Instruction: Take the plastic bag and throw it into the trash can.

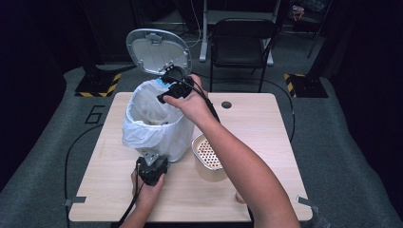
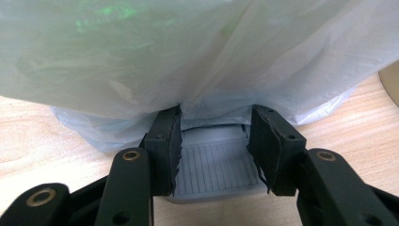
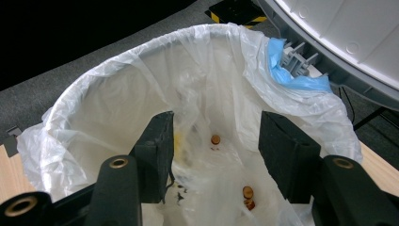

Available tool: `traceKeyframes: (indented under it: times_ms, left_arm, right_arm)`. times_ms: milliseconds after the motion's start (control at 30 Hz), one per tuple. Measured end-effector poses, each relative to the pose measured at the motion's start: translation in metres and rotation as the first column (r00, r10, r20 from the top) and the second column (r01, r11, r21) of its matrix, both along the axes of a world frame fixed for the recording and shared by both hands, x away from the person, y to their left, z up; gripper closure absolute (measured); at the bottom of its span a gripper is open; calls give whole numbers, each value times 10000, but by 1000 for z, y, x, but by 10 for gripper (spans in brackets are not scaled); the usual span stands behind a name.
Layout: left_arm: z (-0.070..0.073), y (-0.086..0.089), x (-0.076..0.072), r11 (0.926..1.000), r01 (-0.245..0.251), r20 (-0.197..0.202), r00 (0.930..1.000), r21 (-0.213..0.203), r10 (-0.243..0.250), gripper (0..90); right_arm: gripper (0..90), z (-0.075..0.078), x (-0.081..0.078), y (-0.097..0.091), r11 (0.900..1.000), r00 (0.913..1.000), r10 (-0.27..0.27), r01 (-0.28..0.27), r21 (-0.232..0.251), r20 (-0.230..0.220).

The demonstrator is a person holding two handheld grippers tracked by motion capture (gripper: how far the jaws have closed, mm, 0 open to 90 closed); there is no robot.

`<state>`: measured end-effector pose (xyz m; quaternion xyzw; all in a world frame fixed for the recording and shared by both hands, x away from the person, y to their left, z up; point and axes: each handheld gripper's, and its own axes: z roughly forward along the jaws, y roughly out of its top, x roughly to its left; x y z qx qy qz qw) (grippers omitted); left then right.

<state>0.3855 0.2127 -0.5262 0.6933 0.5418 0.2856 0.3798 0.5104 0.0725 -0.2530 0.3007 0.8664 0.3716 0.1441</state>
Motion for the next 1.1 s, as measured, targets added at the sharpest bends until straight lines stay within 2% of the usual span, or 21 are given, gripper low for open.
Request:
traceKeyframes:
  times_ms: [233,333,500,633,667,767,900,933,1033,1067,1100]
  left_arm:
    - [0,0,0,10000,-14,-15,10000,18,14,540]
    - [0,0,0,10000,51,-51,10000,20,-51,540]
    - [0,0,0,10000,68,-81,9999,35,-68,540]
    - [0,0,-1,10000,28,-123,9999,7,-28,540]
    - [0,0,0,10000,49,-63,10000,32,-48,540]
    - [1,0,-1,9999,101,-191,9998,56,-100,540]
    - [0,0,0,10000,81,-89,9999,6,-81,540]
    - [0,0,0,10000,46,-53,10000,-3,-46,540]
    - [0,0,0,10000,13,-64,10000,-29,-13,540]
    - [0,0,0,10000,-15,-23,10000,-48,14,540]
    - [-1,0,0,10000,-6,20,10000,-51,6,540]
  right_arm:
    - [469,5,-5,-11,9999,10000,54,-55,91,67]
    - [469,6,-7,-15,9995,9999,-151,153,260,-79]
    - [467,11,-12,-36,9990,9997,-155,146,411,210]
    - [477,12,-15,-47,9987,9996,-227,218,463,191]
    - [502,11,-16,-54,9994,9996,-190,183,309,208]
    - [510,8,-19,-64,9979,9989,-478,479,435,-28]
    - [529,6,-21,-77,9992,9994,-304,300,267,162]
    - [536,3,-23,-85,9988,9990,-385,379,309,213]
    - [540,-1,-24,-93,9982,9985,-502,494,342,225]
    - [540,-2,-24,-96,9989,9984,-369,356,314,427]
    - [539,-7,-25,-104,9985,9983,-438,424,357,392]
